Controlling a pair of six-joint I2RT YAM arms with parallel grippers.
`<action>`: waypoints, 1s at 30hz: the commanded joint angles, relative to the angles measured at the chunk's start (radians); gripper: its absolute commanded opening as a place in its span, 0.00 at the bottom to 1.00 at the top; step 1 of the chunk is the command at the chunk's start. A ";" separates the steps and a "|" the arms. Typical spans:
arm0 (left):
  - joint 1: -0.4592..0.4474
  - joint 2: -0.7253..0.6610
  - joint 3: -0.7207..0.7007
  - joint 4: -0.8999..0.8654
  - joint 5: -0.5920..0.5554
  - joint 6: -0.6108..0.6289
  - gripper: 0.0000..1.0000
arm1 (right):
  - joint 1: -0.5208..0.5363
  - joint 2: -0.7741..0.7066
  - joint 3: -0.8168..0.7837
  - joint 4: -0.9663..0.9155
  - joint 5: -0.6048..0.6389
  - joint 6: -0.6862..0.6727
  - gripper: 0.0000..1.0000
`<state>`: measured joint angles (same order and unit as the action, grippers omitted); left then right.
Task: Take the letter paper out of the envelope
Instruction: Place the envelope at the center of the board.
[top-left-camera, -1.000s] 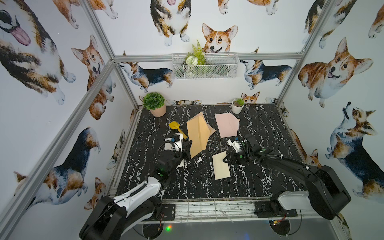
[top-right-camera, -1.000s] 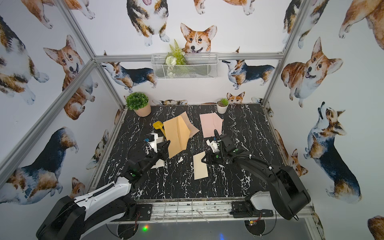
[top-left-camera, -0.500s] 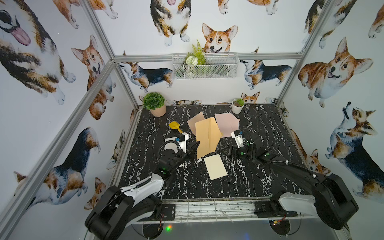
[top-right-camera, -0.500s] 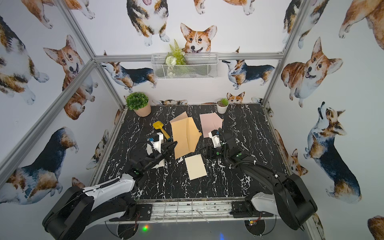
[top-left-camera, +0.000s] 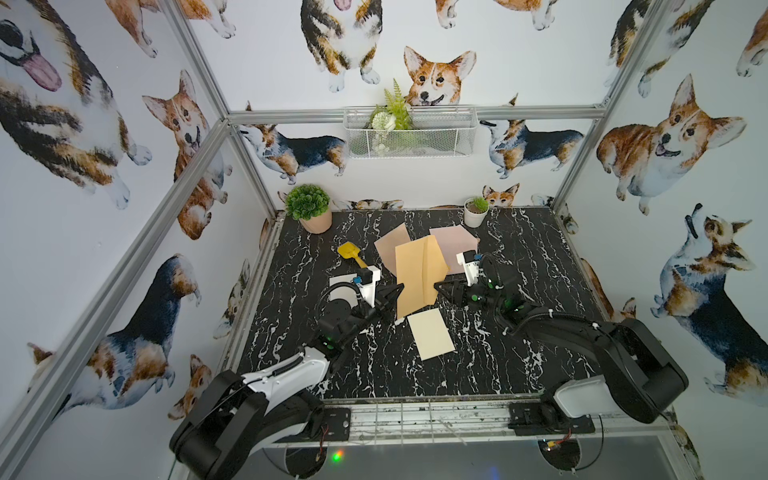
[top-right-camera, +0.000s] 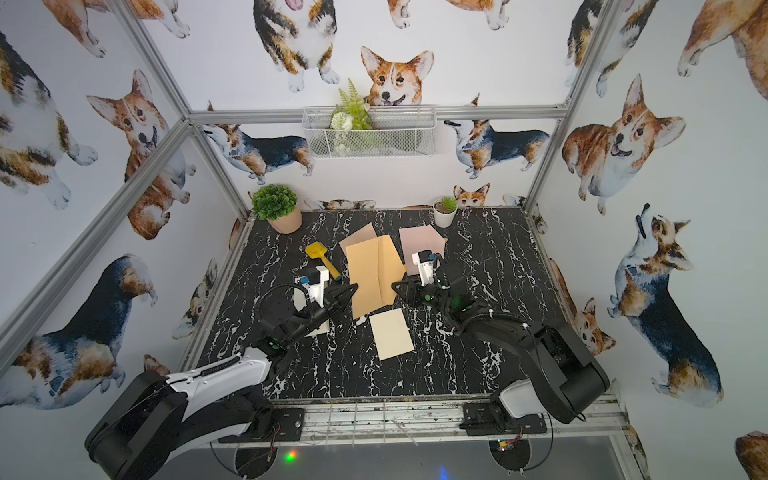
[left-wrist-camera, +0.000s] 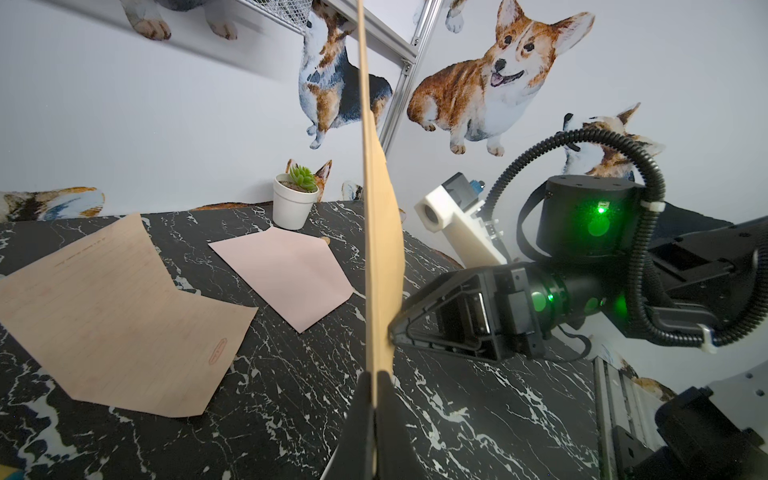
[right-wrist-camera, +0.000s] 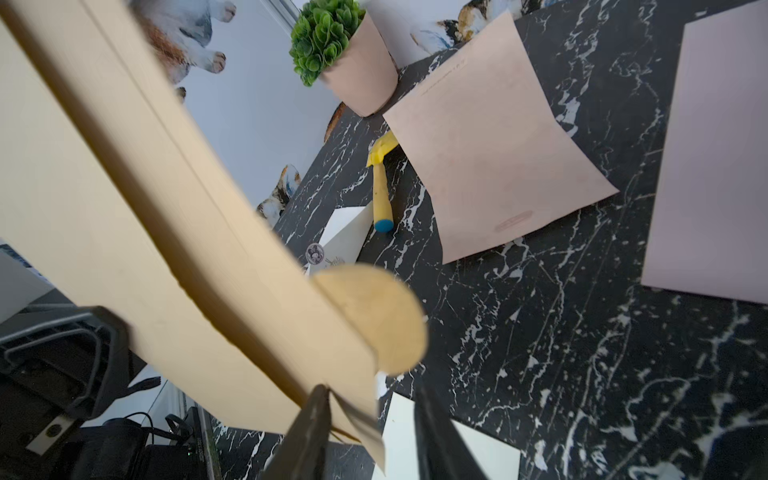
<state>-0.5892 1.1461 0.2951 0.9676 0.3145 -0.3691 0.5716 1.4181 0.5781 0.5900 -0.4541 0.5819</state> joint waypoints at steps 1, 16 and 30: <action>-0.001 0.004 0.005 0.051 -0.001 0.013 0.00 | 0.004 0.011 -0.014 0.176 -0.011 0.060 0.19; -0.001 -0.006 -0.009 0.019 -0.088 0.009 0.25 | 0.002 -0.213 -0.070 0.015 0.073 -0.006 0.00; -0.001 -0.045 -0.013 -0.050 -0.172 0.010 0.56 | -0.459 -0.547 -0.237 -0.200 0.037 0.245 0.00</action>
<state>-0.5896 1.1057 0.2810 0.9207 0.1574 -0.3626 0.1772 0.9154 0.3466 0.4366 -0.3721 0.7422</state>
